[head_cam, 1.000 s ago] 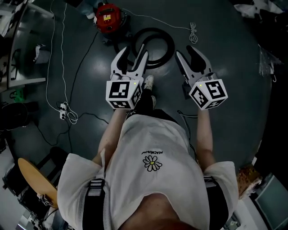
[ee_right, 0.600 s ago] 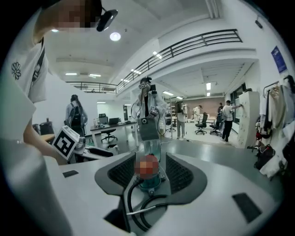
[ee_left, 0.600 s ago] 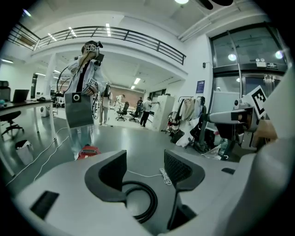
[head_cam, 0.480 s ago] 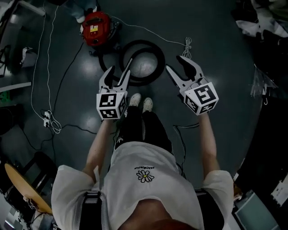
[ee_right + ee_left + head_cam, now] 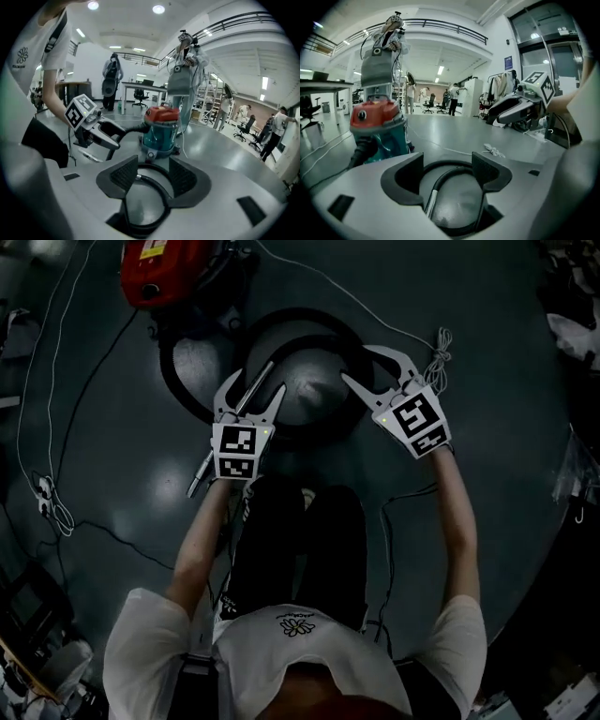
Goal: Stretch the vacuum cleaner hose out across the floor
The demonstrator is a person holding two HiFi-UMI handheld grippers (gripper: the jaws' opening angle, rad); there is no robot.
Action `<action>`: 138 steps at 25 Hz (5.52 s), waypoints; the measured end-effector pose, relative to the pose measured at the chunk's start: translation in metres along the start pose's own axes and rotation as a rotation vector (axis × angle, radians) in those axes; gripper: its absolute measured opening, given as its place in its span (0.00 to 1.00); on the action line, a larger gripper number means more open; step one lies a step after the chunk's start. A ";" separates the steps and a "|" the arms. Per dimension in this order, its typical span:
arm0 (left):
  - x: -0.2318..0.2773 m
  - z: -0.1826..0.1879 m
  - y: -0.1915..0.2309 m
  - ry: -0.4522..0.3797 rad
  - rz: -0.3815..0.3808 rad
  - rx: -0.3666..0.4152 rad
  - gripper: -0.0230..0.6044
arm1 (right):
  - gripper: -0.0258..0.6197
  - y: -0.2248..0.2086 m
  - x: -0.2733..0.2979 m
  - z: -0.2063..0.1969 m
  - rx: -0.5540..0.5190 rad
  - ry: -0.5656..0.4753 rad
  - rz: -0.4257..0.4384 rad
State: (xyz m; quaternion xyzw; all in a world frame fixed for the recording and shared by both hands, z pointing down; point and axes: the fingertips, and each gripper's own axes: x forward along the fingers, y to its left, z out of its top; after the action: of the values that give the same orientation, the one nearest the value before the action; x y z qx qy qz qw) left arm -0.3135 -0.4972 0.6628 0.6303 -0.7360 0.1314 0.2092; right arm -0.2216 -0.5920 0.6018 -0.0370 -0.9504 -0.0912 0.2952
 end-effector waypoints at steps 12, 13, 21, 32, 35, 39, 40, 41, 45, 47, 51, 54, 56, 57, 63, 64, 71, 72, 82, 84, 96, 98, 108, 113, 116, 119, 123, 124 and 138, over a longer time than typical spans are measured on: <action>0.134 -0.184 0.032 -0.068 -0.022 -0.181 0.52 | 0.35 0.004 0.241 -0.195 -0.508 0.194 0.284; 0.140 -0.190 0.035 -0.070 -0.013 -0.184 0.52 | 0.35 -0.001 0.256 -0.204 -0.534 0.221 0.290; 0.156 -0.215 0.009 -0.069 -0.072 -0.207 0.52 | 0.35 0.003 0.332 -0.261 -0.689 0.438 0.373; 0.166 -0.259 -0.027 0.018 -0.095 -0.132 0.52 | 0.34 0.000 0.366 -0.277 -0.678 0.587 0.370; 0.167 -0.261 -0.025 0.030 -0.079 -0.136 0.52 | 0.34 -0.008 0.351 -0.269 -0.701 0.595 0.328; 0.164 -0.259 -0.021 0.011 -0.066 -0.173 0.52 | 0.34 -0.030 0.314 -0.264 -0.664 0.609 0.268; 0.163 -0.259 -0.021 0.008 -0.067 -0.178 0.52 | 0.34 -0.036 0.302 -0.267 -0.638 0.617 0.253; 0.163 -0.258 -0.023 0.006 -0.069 -0.179 0.52 | 0.34 -0.043 0.290 -0.271 -0.606 0.628 0.239; 0.161 -0.258 -0.025 -0.001 -0.062 -0.177 0.52 | 0.34 -0.070 0.240 -0.286 -0.476 0.653 0.169; 0.160 -0.256 -0.027 -0.002 -0.061 -0.163 0.52 | 0.34 -0.082 0.212 -0.297 -0.418 0.657 0.129; 0.155 -0.258 -0.036 0.005 -0.079 -0.119 0.52 | 0.34 -0.089 0.154 -0.329 -0.305 0.656 0.055; 0.150 -0.259 -0.040 0.003 -0.085 -0.122 0.52 | 0.34 -0.086 0.116 -0.358 -0.205 0.656 -0.004; 0.147 -0.255 -0.044 -0.007 -0.097 -0.143 0.52 | 0.34 -0.083 0.092 -0.379 -0.139 0.668 -0.033; 0.145 -0.252 -0.048 -0.012 -0.106 -0.147 0.52 | 0.34 -0.080 0.082 -0.390 -0.106 0.674 -0.043; 0.137 -0.247 -0.091 -0.015 -0.201 -0.045 0.52 | 0.34 -0.058 0.044 -0.473 0.107 0.743 -0.082; 0.137 -0.247 -0.098 -0.019 -0.216 -0.007 0.52 | 0.34 -0.056 0.039 -0.486 0.139 0.748 -0.098; 0.144 -0.254 -0.101 0.020 -0.241 0.036 0.52 | 0.34 -0.078 0.022 -0.497 0.146 0.747 -0.331; 0.143 -0.254 -0.101 0.023 -0.240 0.038 0.52 | 0.34 -0.084 0.019 -0.488 0.141 0.727 -0.355; 0.143 -0.260 -0.103 0.047 -0.237 0.047 0.52 | 0.34 -0.042 0.150 -0.319 -0.284 0.519 -0.049; 0.140 -0.255 -0.105 0.027 -0.236 0.038 0.52 | 0.34 -0.033 0.189 -0.317 -0.351 0.559 0.010; 0.173 -0.224 -0.067 -0.033 -0.189 -0.106 0.52 | 0.34 -0.010 0.281 -0.319 -0.345 0.646 0.118; 0.178 -0.221 -0.066 -0.037 -0.192 -0.109 0.52 | 0.31 -0.013 0.282 -0.322 -0.334 0.662 0.097; 0.180 -0.193 -0.101 -0.049 -0.265 0.030 0.52 | 0.31 -0.051 0.197 -0.365 -0.036 0.676 -0.095; 0.187 -0.182 -0.138 -0.060 -0.325 0.102 0.52 | 0.31 -0.098 0.048 -0.454 0.291 0.835 -0.435; 0.189 -0.183 -0.154 -0.062 -0.353 0.140 0.52 | 0.31 -0.091 -0.023 -0.502 0.494 0.845 -0.555; 0.187 -0.188 -0.165 -0.049 -0.368 0.169 0.52 | 0.31 -0.065 -0.068 -0.537 0.615 0.823 -0.597; 0.181 -0.200 -0.175 -0.022 -0.374 0.205 0.52 | 0.31 -0.027 -0.118 -0.576 0.759 0.790 -0.652; 0.179 -0.204 -0.177 -0.014 -0.376 0.210 0.52 | 0.31 -0.020 -0.135 -0.588 0.792 0.802 -0.684; 0.158 -0.231 -0.152 0.022 -0.315 0.241 0.52 | 0.32 0.054 -0.214 -0.679 1.188 0.626 -0.865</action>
State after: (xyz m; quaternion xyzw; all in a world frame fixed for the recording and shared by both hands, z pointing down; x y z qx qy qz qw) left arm -0.1499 -0.5552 0.9296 0.7567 -0.6050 0.1911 0.1580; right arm 0.3379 -0.6750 1.0383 0.5259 -0.6430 0.3179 0.4570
